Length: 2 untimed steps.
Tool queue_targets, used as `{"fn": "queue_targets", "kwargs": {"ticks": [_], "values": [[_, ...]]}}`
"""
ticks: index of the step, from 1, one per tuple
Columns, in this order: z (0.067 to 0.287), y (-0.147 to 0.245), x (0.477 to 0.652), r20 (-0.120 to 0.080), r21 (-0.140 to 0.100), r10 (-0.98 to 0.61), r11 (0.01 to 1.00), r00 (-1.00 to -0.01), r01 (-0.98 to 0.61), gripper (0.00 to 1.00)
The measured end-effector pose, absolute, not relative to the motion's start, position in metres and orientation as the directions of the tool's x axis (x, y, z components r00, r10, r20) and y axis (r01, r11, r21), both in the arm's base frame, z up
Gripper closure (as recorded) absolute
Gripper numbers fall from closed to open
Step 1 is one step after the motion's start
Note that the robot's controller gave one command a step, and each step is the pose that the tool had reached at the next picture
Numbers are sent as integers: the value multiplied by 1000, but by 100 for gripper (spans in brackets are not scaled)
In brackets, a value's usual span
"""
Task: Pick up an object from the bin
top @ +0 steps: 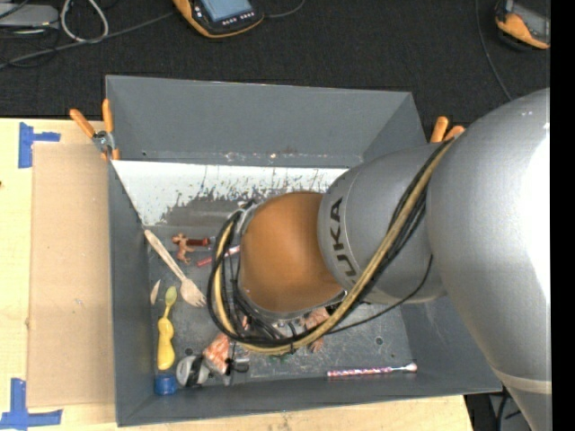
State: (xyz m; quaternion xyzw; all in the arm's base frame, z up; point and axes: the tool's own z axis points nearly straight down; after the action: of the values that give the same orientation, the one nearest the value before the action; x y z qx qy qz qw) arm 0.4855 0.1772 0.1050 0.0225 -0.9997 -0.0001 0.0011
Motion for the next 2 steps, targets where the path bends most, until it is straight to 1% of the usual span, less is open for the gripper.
{"fn": "queue_targets", "kwargs": {"ticks": [1,2], "values": [[78,163,488,-1,1,-169,986,-986,-169,0],[100,155,494,7,-1,-214,977,-977,-214,0]]}}
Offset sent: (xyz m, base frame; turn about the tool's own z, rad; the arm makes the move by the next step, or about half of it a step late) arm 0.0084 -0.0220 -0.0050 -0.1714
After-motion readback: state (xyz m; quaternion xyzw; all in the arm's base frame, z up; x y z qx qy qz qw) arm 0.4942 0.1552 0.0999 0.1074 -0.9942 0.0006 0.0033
